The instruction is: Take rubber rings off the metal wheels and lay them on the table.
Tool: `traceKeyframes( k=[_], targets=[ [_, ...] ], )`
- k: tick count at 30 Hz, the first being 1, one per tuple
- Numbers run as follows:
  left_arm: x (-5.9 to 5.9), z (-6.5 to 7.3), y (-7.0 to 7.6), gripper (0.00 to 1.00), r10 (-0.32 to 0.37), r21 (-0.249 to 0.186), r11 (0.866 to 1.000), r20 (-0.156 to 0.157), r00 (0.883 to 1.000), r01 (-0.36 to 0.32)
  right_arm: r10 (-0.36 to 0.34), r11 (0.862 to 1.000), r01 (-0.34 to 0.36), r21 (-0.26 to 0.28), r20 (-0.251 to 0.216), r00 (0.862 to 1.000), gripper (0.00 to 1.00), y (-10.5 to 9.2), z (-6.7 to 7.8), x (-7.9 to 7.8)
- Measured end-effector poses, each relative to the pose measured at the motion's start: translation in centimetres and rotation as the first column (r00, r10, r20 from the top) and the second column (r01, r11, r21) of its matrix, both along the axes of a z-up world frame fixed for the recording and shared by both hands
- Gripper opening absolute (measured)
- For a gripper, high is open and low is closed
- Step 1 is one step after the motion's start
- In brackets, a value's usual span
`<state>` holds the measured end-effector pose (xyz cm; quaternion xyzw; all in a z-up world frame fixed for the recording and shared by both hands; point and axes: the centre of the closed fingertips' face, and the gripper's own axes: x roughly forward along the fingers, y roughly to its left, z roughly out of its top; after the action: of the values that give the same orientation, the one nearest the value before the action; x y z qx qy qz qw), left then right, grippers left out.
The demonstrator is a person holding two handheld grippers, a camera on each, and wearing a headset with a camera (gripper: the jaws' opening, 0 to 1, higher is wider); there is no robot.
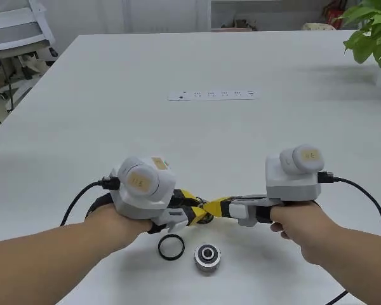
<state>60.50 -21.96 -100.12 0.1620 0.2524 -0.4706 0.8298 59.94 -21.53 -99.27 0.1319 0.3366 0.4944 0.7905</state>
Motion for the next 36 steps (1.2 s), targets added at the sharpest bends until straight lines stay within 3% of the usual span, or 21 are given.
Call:
traceKeyframes(
  k=[20,28,36],
  targets=[
    [-0.2,0.4,-0.3,0.17,-0.029,-0.002,1.000,0.005,1.000,0.029,-0.051,0.999,0.051,0.003,-0.019,0.999,0.00,-1.0,-0.3,0.5],
    [-1.1,1.8,0.1,0.19,-0.055,-0.038,0.998,0.005,0.998,0.055,-0.054,0.998,0.055,0.020,-0.028,0.998,0.00,-1.1,0.0,0.4],
    [-2.2,3.6,1.4,0.24,-0.082,-0.058,0.995,0.032,0.996,0.084,-0.043,0.998,0.044,0.037,-0.029,0.999,0.00,-0.6,1.1,-0.3]
  ],
)
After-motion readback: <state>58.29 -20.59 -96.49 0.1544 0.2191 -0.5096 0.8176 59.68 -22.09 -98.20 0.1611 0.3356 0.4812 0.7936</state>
